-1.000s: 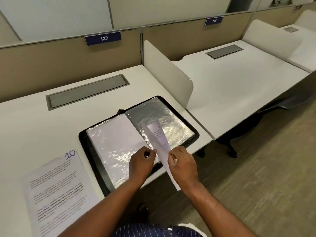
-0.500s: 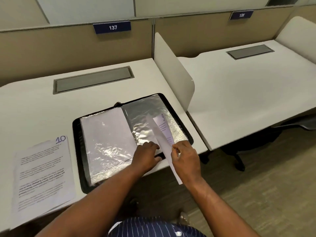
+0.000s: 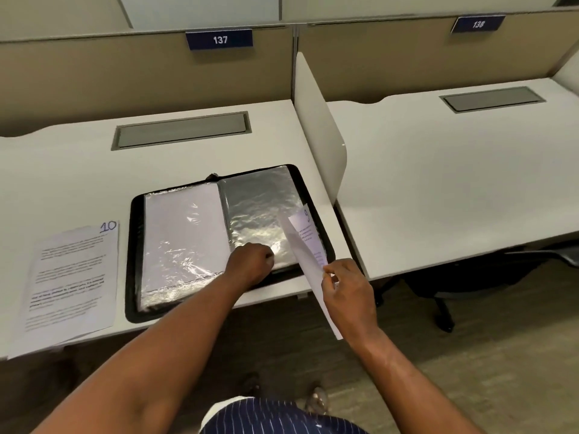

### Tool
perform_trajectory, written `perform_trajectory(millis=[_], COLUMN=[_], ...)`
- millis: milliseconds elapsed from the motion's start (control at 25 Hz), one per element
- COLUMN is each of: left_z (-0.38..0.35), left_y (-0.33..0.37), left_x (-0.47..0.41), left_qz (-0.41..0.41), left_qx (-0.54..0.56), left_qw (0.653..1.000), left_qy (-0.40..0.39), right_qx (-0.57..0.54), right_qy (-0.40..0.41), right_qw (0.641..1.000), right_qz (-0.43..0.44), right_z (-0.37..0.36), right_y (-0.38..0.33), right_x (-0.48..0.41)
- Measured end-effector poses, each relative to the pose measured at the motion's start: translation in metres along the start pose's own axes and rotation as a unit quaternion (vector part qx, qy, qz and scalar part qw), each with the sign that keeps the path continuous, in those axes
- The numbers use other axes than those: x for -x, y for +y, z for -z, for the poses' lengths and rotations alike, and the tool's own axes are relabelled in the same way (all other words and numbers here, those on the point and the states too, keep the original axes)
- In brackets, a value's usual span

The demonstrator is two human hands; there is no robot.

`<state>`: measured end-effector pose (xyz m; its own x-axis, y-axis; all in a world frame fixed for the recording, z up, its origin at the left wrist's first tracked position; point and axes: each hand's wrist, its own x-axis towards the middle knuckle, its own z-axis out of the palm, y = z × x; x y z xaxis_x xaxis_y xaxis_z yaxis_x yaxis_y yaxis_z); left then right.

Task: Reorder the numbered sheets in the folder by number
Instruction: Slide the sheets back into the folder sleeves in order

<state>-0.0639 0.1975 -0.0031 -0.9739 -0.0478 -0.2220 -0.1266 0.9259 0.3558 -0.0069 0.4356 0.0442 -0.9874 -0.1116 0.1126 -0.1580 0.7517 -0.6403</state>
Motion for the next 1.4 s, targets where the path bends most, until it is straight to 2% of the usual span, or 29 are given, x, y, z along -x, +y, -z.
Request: perform_trajectory(millis=[240,560,920,1160,1400], left_z=[0.002,0.008,0.009,0.014,0.015], left_y=[-0.012,-0.019,-0.022,-0.028,-0.022], left_x=[-0.014,-0.019,-0.016,-0.014,-0.007], left_qz=[0.059,0.009,0.046,0.062,0.072], left_qx=[0.093,0.121,0.173,0.212,0.220], left_qw=[0.994,0.990,0.983,0.975,0.972], left_qy=[-0.013,-0.073,-0.037,-0.020,0.047], right_qx=[-0.016,0.002,0.027,0.071,0.117], right_qy=[0.012,0.023,0.015,-0.025,-0.051], right_qw=[0.999,0.999,0.999,0.997,0.992], right_qz=[-0.025,-0.036,0.031,0.018,0.019], right_z=[-0.006,-0.010,-0.024,-0.029,-0.033], right_y=[0.000,-0.014,-0.041,-0.035,-0.036], right_x=[0.003,0.005,0.026,0.051,0.059])
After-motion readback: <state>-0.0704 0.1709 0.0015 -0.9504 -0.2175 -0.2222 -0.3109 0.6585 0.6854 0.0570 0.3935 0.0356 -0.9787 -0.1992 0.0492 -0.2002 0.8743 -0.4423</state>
